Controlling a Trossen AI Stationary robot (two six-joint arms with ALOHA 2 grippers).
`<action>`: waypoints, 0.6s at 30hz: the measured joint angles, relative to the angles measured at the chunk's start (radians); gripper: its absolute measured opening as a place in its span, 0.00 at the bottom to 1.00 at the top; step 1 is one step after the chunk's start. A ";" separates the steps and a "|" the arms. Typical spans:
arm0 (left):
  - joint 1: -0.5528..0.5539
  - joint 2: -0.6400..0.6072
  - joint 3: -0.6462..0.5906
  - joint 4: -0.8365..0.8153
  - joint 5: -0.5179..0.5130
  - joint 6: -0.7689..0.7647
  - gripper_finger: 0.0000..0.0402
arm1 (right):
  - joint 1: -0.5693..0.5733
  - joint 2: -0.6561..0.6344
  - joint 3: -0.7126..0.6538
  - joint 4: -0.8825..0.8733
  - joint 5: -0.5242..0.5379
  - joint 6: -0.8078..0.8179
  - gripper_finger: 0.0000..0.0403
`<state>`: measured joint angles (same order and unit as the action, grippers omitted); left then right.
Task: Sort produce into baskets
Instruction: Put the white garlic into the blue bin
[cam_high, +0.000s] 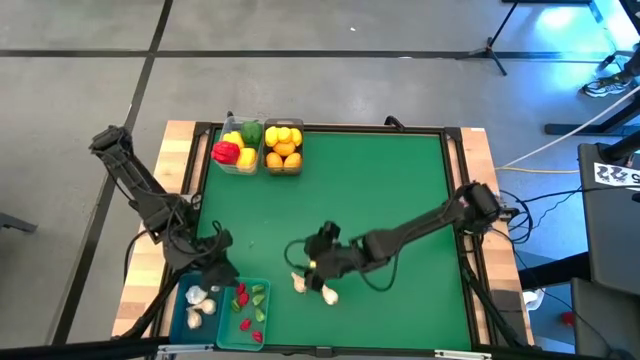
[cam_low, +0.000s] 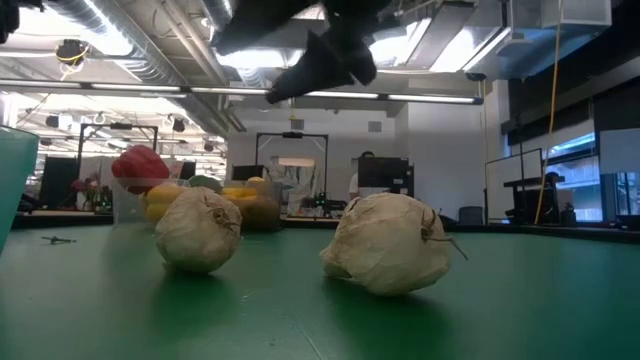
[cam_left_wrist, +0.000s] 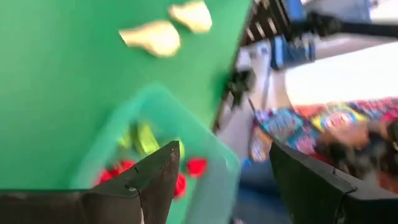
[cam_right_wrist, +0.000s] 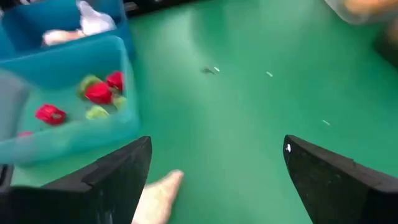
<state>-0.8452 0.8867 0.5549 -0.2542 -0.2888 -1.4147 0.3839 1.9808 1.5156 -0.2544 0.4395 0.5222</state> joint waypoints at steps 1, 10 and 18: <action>0.008 0.000 0.000 -0.006 -0.022 0.008 0.61 | 0.013 0.020 0.003 0.019 0.025 -0.004 0.88; 0.067 0.002 0.000 -0.006 -0.122 0.074 0.61 | 0.077 0.202 0.075 0.069 0.092 -0.001 0.88; 0.087 0.006 0.000 -0.048 -0.131 0.057 0.61 | 0.103 0.309 0.128 0.054 0.046 0.104 0.88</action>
<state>-0.7580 0.8925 0.5545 -0.3025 -0.4194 -1.3579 0.4873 2.2902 1.6431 -0.2000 0.4853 0.6261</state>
